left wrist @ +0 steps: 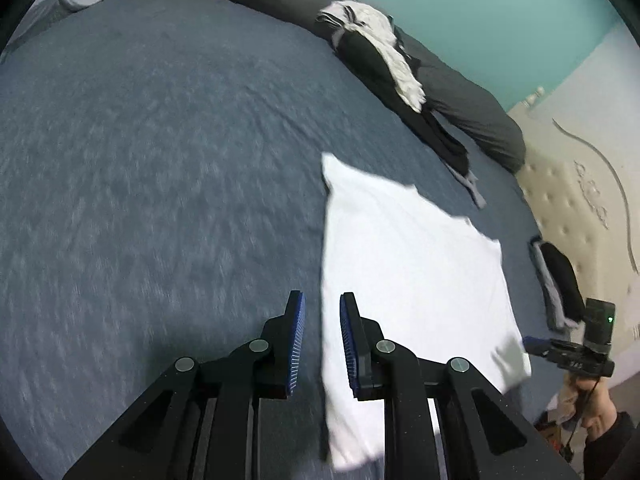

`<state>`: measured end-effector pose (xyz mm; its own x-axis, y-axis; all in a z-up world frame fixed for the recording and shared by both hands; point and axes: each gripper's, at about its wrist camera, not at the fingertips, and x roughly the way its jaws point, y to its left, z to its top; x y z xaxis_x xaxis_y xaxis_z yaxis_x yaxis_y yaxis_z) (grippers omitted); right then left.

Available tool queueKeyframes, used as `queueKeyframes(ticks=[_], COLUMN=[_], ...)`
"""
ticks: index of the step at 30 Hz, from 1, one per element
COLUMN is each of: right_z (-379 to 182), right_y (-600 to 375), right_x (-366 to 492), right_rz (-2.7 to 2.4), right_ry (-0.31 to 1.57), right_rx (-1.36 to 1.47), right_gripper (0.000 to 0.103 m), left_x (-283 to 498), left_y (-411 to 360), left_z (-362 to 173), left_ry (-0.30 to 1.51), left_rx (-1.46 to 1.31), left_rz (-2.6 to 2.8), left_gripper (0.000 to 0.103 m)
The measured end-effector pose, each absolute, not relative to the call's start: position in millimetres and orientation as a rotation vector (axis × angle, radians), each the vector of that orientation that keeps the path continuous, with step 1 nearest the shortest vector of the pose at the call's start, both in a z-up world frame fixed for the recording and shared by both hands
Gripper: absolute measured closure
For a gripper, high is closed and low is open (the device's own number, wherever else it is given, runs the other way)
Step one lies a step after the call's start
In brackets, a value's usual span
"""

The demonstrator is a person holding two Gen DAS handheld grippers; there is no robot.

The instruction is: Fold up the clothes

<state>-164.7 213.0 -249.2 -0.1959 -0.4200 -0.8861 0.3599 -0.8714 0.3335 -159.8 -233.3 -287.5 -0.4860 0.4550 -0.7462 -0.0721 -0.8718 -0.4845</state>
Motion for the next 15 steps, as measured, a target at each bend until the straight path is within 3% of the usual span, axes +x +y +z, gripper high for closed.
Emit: queueKeyframes(ticks=[8,15], right_z=[-282.4,-297.9], right_y=[189.4,170.4], right_x=[-138.5,-126.0], right_rz=[-2.1,-2.053], right_ry=[-0.114,-0.078], right_rx=[1.656,1.733], right_gripper=[0.092,0.094], left_x=[-123.6,-120.1], left_y=[-230.9,-230.1], left_z=[-292.0,-298.3], left_ry=[-0.61,-0.668], left_rx=[-1.366,-1.33], left_rz=[2.392,2.4], left_gripper=[0.082,0.082])
